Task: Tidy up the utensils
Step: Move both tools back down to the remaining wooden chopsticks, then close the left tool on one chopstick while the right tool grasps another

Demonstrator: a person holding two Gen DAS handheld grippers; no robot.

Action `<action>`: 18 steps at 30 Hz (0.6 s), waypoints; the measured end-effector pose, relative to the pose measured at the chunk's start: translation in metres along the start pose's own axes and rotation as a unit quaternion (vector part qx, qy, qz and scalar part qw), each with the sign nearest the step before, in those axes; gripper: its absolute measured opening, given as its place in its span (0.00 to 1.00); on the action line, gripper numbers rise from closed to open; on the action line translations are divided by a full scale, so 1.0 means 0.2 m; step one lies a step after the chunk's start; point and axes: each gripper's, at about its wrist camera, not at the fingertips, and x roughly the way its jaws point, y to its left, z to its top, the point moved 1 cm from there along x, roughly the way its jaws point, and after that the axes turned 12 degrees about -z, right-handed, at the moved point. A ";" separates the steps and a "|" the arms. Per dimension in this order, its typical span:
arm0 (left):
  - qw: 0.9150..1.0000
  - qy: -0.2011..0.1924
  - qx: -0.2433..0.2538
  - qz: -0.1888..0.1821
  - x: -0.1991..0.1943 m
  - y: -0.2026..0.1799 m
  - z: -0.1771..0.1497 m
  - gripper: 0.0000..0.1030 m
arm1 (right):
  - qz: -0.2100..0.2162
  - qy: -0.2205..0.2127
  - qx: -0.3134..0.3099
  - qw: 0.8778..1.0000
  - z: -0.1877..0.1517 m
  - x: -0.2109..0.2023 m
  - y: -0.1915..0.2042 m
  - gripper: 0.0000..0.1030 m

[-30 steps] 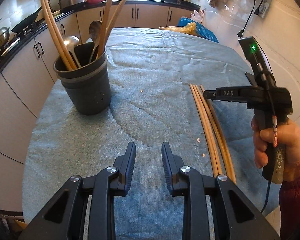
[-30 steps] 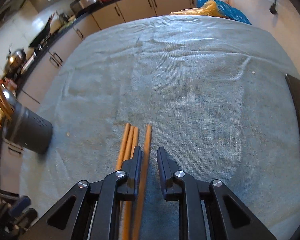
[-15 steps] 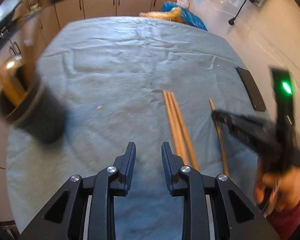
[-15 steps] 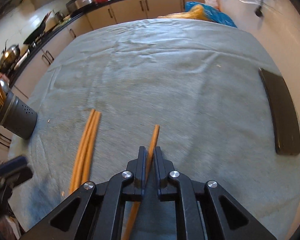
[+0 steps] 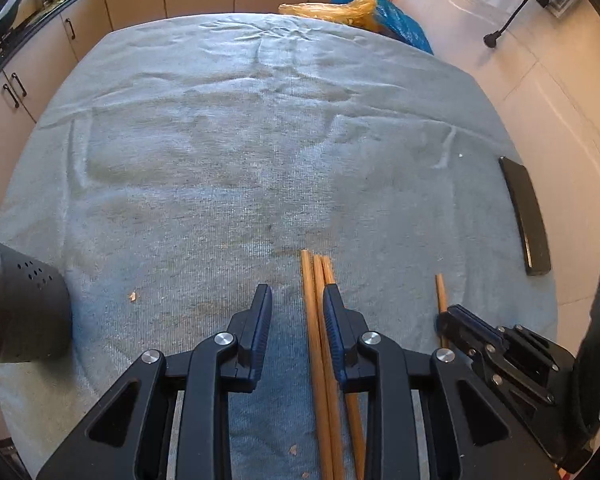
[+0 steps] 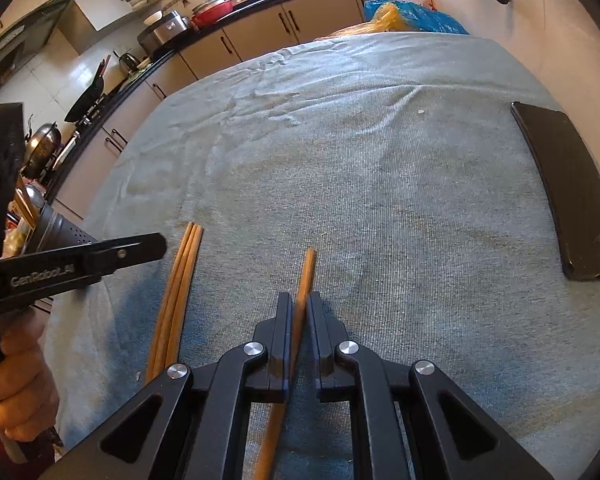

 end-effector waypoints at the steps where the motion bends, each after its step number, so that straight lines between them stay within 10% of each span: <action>1: 1.000 0.001 0.002 0.005 0.01 -0.01 0.00 0.25 | 0.001 0.000 0.001 1.000 0.00 0.00 0.00 0.08; 18: 0.998 -0.002 0.021 0.053 0.09 -0.02 0.01 0.24 | -0.004 0.003 -0.002 1.000 0.00 0.00 0.01 0.08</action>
